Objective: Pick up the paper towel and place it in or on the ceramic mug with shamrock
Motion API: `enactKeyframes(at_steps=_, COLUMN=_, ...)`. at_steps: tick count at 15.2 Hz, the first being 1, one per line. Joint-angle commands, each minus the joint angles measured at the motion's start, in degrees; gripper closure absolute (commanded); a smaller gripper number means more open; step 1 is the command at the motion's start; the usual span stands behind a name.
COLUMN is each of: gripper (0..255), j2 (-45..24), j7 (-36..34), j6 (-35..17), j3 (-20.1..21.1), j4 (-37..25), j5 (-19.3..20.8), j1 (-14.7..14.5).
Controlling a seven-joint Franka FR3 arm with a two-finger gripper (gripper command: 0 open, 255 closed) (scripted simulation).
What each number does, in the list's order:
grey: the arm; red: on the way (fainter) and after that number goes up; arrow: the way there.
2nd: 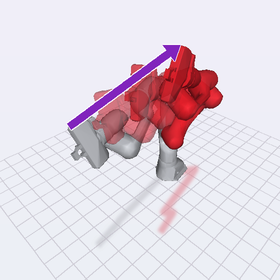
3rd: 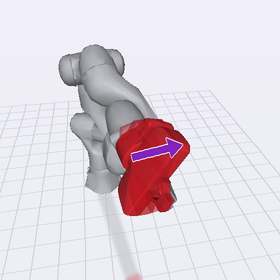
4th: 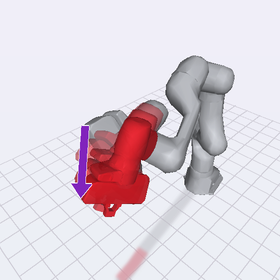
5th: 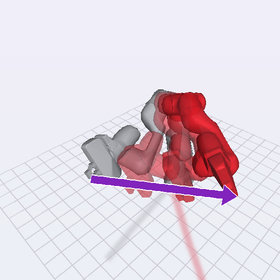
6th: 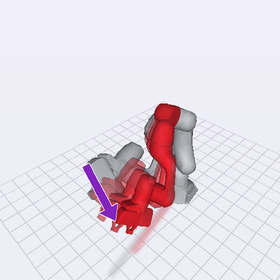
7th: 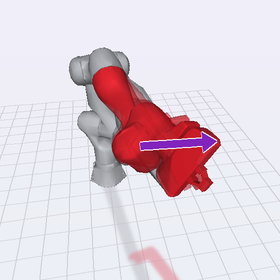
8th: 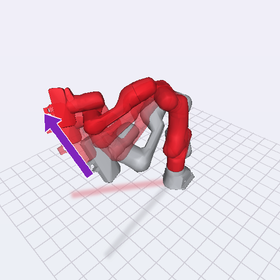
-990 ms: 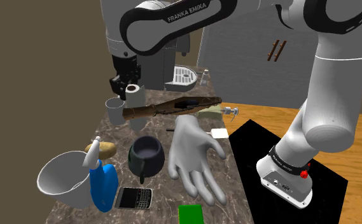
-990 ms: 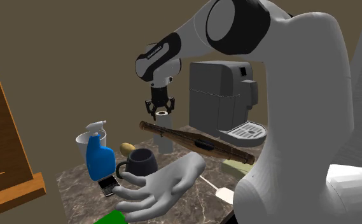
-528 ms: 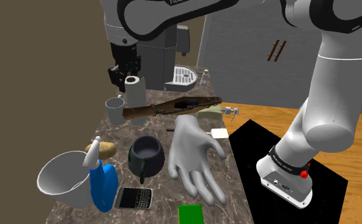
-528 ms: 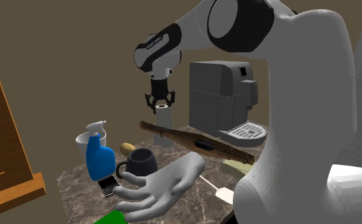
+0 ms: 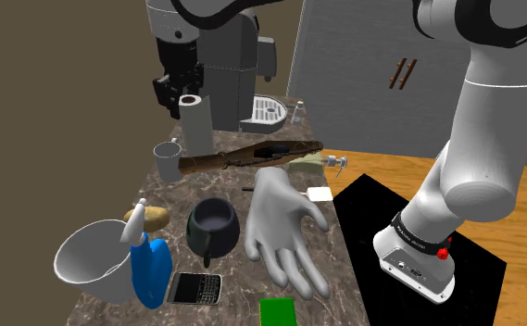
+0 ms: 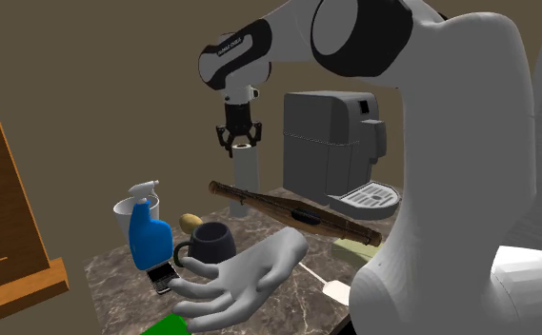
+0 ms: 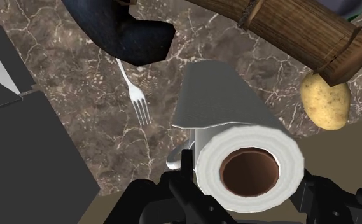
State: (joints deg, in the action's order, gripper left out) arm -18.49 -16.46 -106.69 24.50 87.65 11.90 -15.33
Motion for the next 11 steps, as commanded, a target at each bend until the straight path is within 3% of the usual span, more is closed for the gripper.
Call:
enactKeyframes(at_steps=1, gripper=255, j2=0.2, j7=0.1, j6=1.5, j3=0.1, j4=-1.2, j5=-0.1, j1=-0.1)
enactKeyframes(at_steps=11, gripper=255, j2=-0.3, j7=0.8, j6=9.4, j3=0.3, j4=-9.7, j5=-0.2, j1=-0.9)
